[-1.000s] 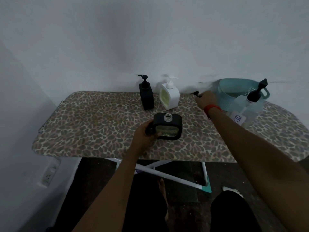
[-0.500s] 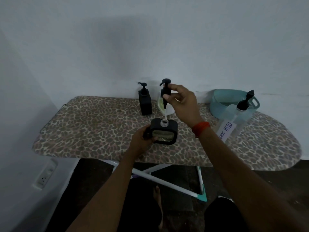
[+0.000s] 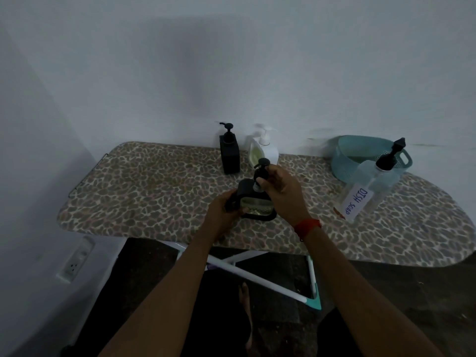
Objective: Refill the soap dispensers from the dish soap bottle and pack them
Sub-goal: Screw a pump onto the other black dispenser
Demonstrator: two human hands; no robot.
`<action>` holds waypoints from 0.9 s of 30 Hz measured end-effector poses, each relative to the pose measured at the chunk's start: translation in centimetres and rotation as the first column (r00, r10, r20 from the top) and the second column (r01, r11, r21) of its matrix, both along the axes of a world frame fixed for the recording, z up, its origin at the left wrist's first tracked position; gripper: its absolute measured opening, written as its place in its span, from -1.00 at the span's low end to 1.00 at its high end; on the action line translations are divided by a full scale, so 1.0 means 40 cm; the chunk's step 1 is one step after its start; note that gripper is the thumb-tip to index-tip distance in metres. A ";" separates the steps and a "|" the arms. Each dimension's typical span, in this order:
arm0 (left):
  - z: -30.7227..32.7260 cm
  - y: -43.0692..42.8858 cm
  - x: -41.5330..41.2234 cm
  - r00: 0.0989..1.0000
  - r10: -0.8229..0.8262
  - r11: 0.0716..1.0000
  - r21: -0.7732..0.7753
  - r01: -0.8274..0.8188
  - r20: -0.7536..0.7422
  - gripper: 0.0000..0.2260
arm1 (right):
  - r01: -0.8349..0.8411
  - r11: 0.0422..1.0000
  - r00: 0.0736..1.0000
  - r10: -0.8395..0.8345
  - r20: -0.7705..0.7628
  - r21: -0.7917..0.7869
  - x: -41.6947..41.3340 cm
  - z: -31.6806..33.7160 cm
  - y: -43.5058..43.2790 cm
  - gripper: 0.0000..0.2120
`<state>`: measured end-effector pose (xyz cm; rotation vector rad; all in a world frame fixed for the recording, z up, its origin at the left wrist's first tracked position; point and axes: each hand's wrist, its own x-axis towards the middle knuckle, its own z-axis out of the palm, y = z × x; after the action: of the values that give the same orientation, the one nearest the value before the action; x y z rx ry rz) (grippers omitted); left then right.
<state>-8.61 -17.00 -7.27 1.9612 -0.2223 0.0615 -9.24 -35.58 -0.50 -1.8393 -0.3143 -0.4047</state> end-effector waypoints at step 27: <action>-0.001 0.004 -0.002 0.999 -0.006 0.999 0.046 0.008 -0.045 -0.53 | -0.001 0.996 0.993 -0.009 -0.114 -0.088 -0.021 -0.045 -0.015 -0.64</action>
<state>-8.67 -16.82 -7.31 2.0052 -0.2025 0.0075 -10.09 -36.18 -2.31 -1.9416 -0.2529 -0.2903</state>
